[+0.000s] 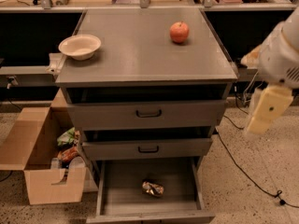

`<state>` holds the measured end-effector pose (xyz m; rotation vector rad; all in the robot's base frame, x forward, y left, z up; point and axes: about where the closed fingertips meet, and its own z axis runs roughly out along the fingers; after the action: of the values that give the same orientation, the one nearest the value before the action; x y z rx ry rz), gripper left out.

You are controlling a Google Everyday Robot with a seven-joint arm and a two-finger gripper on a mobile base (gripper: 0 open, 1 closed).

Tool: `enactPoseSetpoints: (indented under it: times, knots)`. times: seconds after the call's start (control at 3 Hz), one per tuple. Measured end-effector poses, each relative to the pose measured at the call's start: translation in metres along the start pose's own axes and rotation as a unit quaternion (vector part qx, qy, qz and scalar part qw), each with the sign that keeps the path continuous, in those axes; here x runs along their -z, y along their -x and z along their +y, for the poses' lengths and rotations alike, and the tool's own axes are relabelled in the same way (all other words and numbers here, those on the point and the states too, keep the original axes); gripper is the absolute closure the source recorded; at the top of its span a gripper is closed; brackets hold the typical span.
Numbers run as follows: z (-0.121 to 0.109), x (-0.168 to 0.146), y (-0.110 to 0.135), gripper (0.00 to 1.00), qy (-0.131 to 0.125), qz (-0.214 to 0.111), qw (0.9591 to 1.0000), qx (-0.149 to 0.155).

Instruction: Pick orange can from bottom drawer and place on counter

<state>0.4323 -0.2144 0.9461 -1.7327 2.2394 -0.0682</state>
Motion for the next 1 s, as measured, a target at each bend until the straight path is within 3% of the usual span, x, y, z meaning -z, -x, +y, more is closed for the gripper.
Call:
enactPoseSetpoints:
  times: [0.33,0.67,1.0]
  knots:
    - [0.032,-0.066,-0.009,0.00,0.034,-0.027,0.9991,-0.002]
    - [0.080,-0.149,-0.025,0.00,0.089,-0.060,0.9940,-0.019]
    - [0.080,-0.148,-0.025,0.00,0.089,-0.060,0.9940,-0.019]
